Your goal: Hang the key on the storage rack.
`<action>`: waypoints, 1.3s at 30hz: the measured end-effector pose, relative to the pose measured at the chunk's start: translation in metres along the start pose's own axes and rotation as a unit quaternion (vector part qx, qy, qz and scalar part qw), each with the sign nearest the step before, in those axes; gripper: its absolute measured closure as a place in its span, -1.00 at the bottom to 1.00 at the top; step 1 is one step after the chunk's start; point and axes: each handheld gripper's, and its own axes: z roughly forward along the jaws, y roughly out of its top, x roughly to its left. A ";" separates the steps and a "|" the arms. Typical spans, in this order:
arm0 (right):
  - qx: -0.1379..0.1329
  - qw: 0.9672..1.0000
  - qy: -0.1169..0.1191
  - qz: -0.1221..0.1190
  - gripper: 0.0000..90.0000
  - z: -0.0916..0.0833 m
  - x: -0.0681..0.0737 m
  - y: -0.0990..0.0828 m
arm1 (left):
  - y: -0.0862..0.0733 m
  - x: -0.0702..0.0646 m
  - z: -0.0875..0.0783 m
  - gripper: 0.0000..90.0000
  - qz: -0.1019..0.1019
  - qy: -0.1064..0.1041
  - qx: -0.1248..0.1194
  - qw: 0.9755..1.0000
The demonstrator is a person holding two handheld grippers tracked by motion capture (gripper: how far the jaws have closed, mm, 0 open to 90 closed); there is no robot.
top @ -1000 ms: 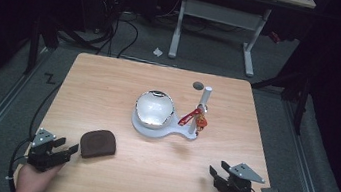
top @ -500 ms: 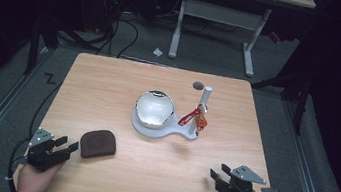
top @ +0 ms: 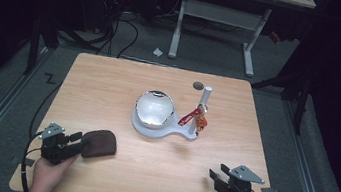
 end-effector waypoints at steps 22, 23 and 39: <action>0.001 1.000 -0.003 0.004 0.09 -0.001 -0.001 -0.001 | -0.012 -0.001 0.004 0.61 -0.008 -0.027 0.016 0.999; 0.000 1.000 -0.003 0.005 0.09 -0.002 -0.001 -0.001 | -0.013 -0.003 0.004 0.62 -0.002 -0.025 0.015 1.000; -0.007 1.000 -0.004 0.014 0.09 -0.004 -0.005 -0.001 | -0.011 -0.018 -0.004 0.93 0.039 -0.028 -0.005 0.999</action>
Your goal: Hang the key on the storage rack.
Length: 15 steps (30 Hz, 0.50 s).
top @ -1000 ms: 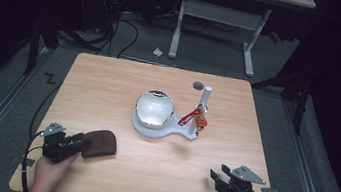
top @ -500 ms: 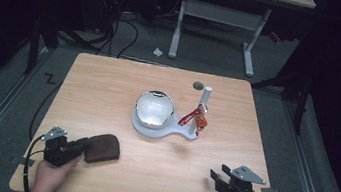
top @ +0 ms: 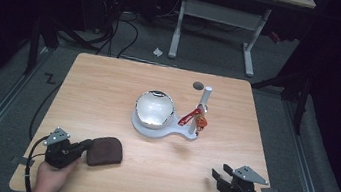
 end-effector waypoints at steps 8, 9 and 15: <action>-0.003 1.000 0.001 0.004 0.09 0.000 -0.002 0.000 | 0.006 -0.012 -0.012 0.94 0.017 -0.003 -0.039 0.999; -0.003 1.000 0.000 0.005 0.09 0.000 -0.001 0.000 | 0.006 -0.013 -0.013 0.94 0.017 -0.004 -0.041 0.999; -0.005 1.000 -0.001 0.010 0.09 0.003 -0.002 0.001 | 0.009 -0.014 -0.020 0.94 0.016 -0.002 -0.064 0.998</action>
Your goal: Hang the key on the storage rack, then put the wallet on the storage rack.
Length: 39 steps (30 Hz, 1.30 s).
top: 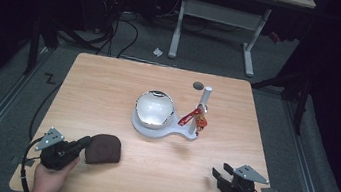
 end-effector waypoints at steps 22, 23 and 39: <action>-0.009 1.000 -0.011 0.000 0.10 -0.001 -0.001 0.000 | 0.013 -0.004 -0.007 0.94 0.012 0.011 -0.028 0.999; -0.009 1.000 -0.012 0.000 0.10 -0.001 -0.001 0.000 | 0.013 -0.004 -0.006 0.94 0.013 0.011 -0.028 0.999; -0.020 1.000 -0.004 -0.001 0.11 -0.004 0.000 0.000 | 0.025 -0.019 -0.008 0.94 0.033 0.015 -0.031 0.999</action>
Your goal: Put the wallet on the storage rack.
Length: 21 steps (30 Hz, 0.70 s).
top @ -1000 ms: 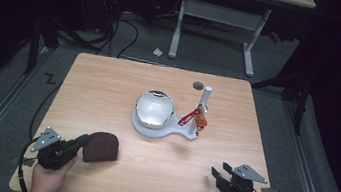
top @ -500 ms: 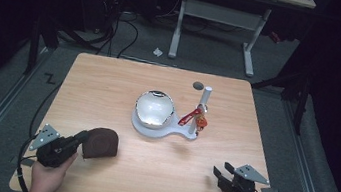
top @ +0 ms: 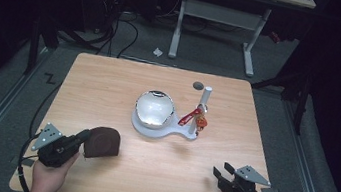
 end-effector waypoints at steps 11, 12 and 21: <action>-0.002 1.000 0.003 0.003 0.11 -0.001 -0.001 0.001 | 0.020 -0.010 0.014 0.94 0.002 -0.010 -0.012 1.000; -0.002 1.000 0.004 0.002 0.11 -0.001 -0.001 0.001 | 0.022 -0.011 0.015 0.94 0.003 -0.011 -0.013 1.000; -0.002 1.000 0.006 0.002 0.11 -0.001 0.000 0.000 | 0.041 -0.019 0.028 0.94 0.005 -0.015 -0.021 1.000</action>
